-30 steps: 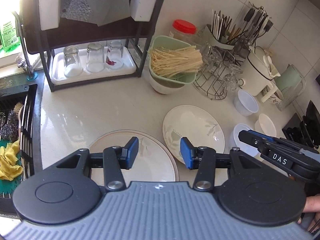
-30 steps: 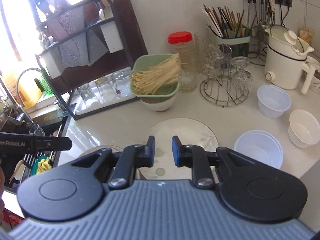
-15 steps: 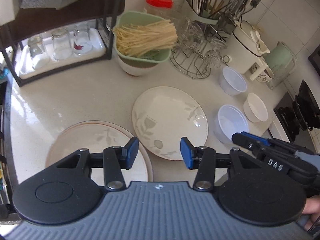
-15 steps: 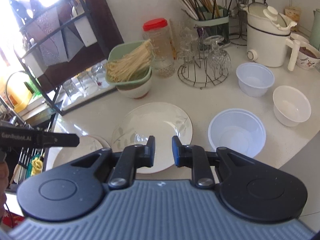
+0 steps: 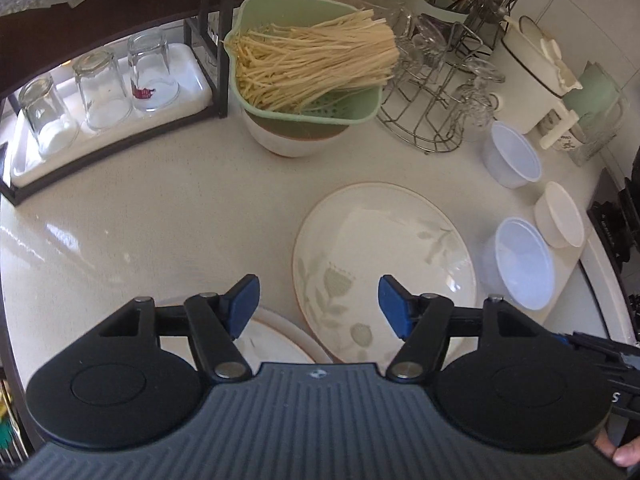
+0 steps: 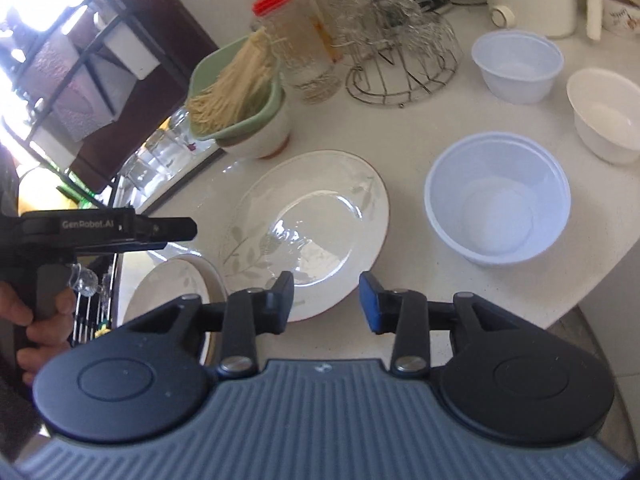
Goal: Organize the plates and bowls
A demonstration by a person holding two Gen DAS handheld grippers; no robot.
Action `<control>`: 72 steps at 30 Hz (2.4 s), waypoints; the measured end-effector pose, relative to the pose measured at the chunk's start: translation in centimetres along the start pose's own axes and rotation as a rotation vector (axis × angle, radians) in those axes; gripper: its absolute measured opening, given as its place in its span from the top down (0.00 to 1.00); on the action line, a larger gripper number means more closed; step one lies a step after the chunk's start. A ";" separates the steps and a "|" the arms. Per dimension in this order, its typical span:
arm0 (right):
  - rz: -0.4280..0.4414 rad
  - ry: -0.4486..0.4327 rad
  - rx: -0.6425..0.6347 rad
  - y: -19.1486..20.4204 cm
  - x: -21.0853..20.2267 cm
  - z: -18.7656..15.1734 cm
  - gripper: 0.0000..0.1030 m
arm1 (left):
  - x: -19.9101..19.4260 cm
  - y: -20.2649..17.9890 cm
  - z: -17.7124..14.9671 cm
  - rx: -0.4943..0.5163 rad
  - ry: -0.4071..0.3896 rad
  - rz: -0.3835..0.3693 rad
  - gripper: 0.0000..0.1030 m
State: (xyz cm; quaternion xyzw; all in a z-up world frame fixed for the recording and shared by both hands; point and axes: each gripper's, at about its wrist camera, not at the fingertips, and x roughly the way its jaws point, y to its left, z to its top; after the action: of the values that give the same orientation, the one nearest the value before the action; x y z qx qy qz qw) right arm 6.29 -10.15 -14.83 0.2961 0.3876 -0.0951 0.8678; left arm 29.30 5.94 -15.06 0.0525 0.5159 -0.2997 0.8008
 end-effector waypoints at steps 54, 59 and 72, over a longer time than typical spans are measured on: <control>0.057 0.059 0.135 -3.3 6.7 1.7 0.82 | 7.2 3.3 6.0 0.050 0.129 -0.149 0.83; 0.067 0.069 0.137 -2.9 6.3 1.9 0.82 | 6.0 4.1 5.8 0.035 0.129 -0.177 0.83; 0.132 0.102 0.087 -0.3 4.7 1.1 0.82 | 2.2 6.7 4.5 -0.022 0.119 -0.204 0.83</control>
State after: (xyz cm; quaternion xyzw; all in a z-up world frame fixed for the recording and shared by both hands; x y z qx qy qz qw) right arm 10.04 -10.72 -17.76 0.3628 0.4065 -0.0393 0.8376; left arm 37.08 8.67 -16.33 0.0084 0.5686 -0.3702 0.7346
